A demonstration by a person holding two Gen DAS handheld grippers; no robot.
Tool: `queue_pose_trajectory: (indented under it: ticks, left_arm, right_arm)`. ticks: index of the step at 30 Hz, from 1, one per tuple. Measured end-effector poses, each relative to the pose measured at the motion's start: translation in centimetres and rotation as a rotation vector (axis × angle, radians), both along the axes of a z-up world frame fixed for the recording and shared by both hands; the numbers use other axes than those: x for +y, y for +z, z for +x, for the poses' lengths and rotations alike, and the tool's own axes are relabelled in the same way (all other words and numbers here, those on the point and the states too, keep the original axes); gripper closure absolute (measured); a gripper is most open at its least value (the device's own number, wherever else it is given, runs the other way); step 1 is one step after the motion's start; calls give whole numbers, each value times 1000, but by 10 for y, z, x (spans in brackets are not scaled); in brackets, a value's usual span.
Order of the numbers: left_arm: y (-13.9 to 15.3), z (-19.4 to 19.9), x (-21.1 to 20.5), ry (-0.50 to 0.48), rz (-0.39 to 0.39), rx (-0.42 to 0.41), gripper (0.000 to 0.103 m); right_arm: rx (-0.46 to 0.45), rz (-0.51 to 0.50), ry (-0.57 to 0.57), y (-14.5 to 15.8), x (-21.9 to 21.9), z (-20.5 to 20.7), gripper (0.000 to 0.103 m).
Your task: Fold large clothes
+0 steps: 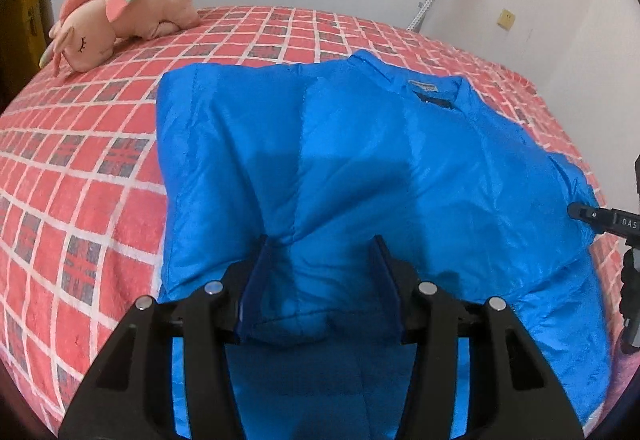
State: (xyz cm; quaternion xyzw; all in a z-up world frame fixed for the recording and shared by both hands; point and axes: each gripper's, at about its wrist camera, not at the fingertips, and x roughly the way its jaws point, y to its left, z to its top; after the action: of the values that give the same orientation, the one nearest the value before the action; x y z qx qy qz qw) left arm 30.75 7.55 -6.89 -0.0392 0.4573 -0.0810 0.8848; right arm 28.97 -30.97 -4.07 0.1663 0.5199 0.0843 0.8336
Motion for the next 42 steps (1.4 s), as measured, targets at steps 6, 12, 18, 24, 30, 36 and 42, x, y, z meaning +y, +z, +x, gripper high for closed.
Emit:
queue_pose_trajectory:
  ticks: [6,12,18,24,30,36,42]
  left_arm:
    - [9,-6,-3,26,27,-7,53]
    - [53,-23,-17,22,-13,-67,49]
    - [25,-11,-56,-37,0,7,49]
    - [-7,-2,-58,-63,16,40,48]
    - [-3,-9,-54,-45,13,27,50]
    - [27,-29,-66,-72,-3,-63,49]
    - [-2,-19,-78,-100,54,4,48]
  right_arm:
    - [-73,-63,-14,22,0,-14,68]
    - [-250,-211,6,76,26,-44,63]
    - [-170,-224,138,42,72,-33,63]
    - [-15,-171,131,0,63,-21,65]
    - [-43,-184,132,9,65,-30,65]
    - [-171,-203,177,47,83,-48,64]
    - [-60,-237,220,8,101,-35,64]
